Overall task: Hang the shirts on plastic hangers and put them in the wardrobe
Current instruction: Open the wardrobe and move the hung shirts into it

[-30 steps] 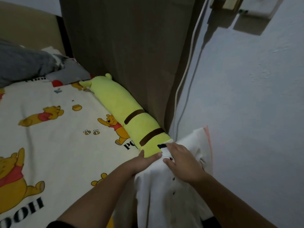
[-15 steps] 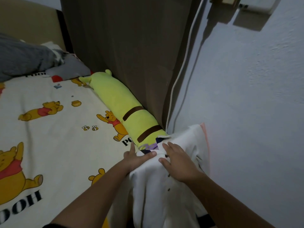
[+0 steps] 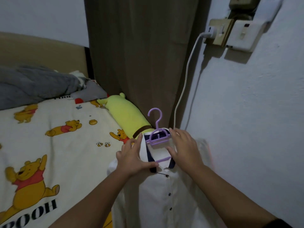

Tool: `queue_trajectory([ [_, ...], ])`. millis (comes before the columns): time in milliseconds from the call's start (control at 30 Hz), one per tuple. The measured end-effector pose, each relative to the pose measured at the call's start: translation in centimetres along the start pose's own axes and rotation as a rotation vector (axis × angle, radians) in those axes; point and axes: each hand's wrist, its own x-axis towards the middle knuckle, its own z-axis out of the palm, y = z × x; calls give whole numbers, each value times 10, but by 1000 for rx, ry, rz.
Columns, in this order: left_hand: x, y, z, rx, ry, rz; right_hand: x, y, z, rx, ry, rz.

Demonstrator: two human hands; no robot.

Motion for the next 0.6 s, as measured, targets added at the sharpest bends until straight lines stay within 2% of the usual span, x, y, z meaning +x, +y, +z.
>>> queue_trajectory([
  [133, -8, 18, -24, 93, 43, 176, 11, -4, -12, -57, 36, -63],
  [367, -12, 49, -56, 72, 93, 350, 0, -2, -40, 272, 145, -30],
  [500, -8, 70, -65, 45, 69, 406, -7, 10, -55, 415, 50, 67],
  [600, -9, 92, -60, -10, 2, 457, -17, 17, -70, 492, -85, 55],
])
